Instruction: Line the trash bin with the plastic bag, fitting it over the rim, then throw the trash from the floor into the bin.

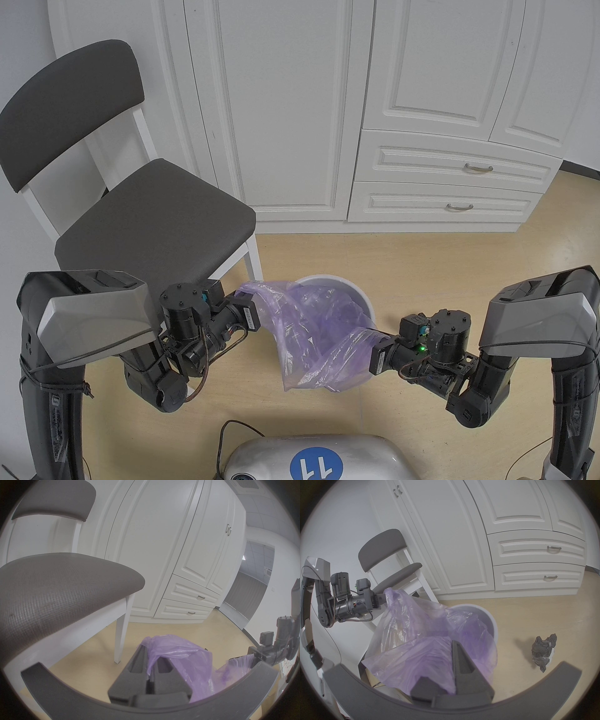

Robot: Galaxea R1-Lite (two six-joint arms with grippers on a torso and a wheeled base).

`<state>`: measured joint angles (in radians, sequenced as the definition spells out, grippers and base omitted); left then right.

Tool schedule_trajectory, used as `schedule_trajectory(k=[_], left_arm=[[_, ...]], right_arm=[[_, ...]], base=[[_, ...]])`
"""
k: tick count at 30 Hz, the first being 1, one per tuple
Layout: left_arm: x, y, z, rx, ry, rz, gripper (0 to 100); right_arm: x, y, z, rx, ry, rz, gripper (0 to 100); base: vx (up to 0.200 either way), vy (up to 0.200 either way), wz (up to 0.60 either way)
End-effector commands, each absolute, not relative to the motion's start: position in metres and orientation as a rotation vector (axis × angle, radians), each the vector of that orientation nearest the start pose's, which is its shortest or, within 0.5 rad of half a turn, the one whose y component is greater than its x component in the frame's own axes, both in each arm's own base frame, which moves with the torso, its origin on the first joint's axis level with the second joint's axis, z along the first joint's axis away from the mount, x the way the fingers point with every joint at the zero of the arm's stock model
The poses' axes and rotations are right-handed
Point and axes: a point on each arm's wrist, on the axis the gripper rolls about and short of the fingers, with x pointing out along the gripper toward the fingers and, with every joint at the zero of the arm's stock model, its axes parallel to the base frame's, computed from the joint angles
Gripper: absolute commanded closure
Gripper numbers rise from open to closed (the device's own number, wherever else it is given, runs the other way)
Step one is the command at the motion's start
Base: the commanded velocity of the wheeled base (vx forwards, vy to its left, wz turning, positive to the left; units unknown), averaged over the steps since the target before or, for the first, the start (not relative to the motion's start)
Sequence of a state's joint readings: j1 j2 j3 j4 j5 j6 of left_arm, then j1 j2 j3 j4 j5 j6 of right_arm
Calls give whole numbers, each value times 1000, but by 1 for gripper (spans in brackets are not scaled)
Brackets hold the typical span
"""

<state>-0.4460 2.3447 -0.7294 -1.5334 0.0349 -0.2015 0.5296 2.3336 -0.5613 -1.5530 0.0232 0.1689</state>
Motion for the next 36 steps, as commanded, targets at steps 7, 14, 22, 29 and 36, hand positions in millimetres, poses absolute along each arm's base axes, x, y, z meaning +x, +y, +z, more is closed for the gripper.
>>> schedule_trajectory(k=[7, 14, 22, 29, 36], left_arm=[[342, -160, 35, -198, 113, -396, 100], [344, -158, 38, -202, 150, -381, 100], [347, -159, 47, -243, 243, -320, 100], [355, -162, 45, -264, 336, -238, 100], [356, -161, 53, -324, 378, -199, 100]], right_arm=[[310, 180, 23, 193, 202, 526, 100], [322, 185, 44, 322, 295, 447, 100], [329, 188, 50, 342, 336, 380, 100], [332, 189, 51, 336, 346, 359, 100], [341, 193, 56, 343, 381, 272, 100]], base=[[0, 0, 0], [0, 0, 0], [0, 0, 0], [0, 0, 0], [0, 0, 0]])
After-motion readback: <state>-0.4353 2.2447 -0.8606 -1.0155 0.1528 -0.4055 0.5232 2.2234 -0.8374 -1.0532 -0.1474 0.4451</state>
